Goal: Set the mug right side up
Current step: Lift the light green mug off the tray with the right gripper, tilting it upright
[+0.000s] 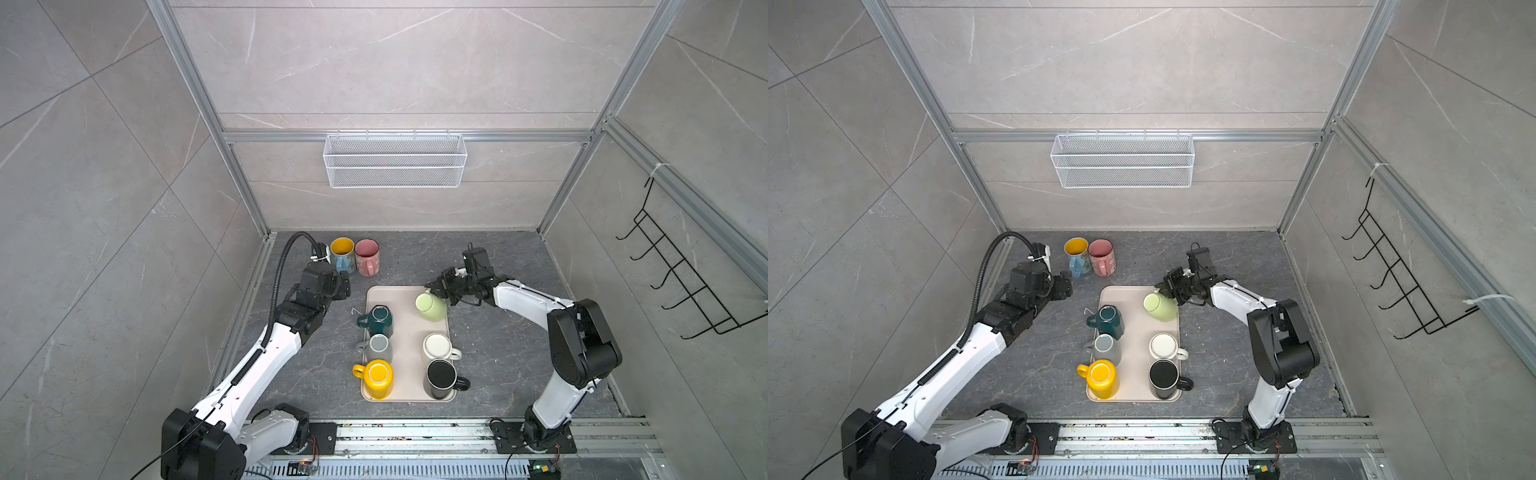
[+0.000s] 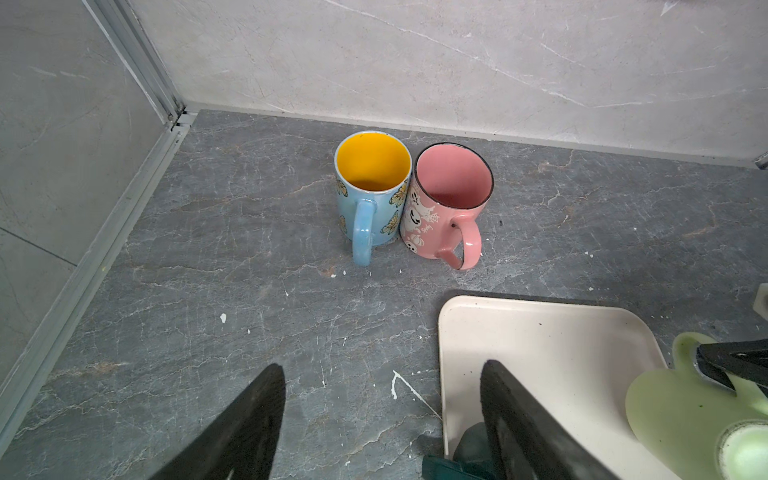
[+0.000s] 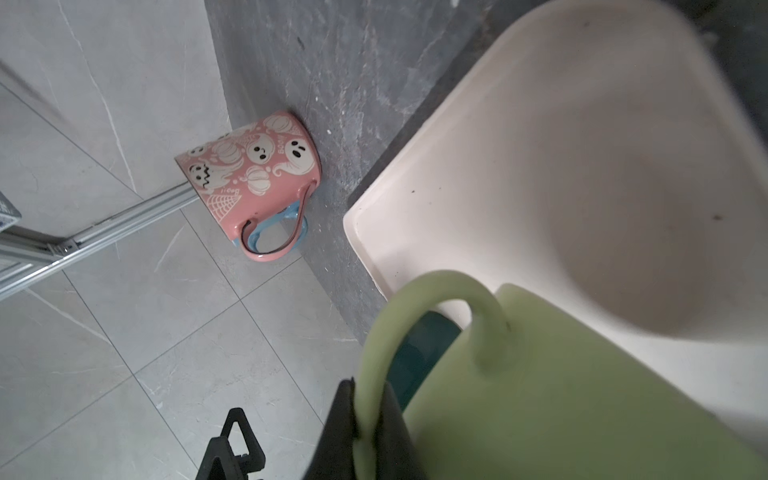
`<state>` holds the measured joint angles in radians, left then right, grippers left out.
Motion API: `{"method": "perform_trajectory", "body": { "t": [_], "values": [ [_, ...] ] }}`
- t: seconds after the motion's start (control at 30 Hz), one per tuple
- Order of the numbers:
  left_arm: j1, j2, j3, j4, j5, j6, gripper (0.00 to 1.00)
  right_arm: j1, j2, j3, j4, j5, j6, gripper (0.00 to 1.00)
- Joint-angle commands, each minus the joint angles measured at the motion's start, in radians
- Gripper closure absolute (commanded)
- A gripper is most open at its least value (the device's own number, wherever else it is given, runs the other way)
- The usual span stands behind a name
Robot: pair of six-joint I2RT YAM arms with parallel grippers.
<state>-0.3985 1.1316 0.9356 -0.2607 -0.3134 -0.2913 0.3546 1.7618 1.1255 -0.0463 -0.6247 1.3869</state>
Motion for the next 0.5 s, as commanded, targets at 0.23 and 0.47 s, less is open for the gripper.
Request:
{"method": "perform_trajectory", "body": {
  "t": [0.23,0.47],
  "values": [
    [0.005,-0.001,0.090,0.018,0.056,0.022,0.24,0.149,-0.073,0.197,-0.095,0.111,-0.454,1.00],
    [0.019,0.050,0.189,-0.052,0.150,0.072,0.23,0.280,-0.192,0.266,-0.206,0.292,-0.840,1.00]
  ]
}}
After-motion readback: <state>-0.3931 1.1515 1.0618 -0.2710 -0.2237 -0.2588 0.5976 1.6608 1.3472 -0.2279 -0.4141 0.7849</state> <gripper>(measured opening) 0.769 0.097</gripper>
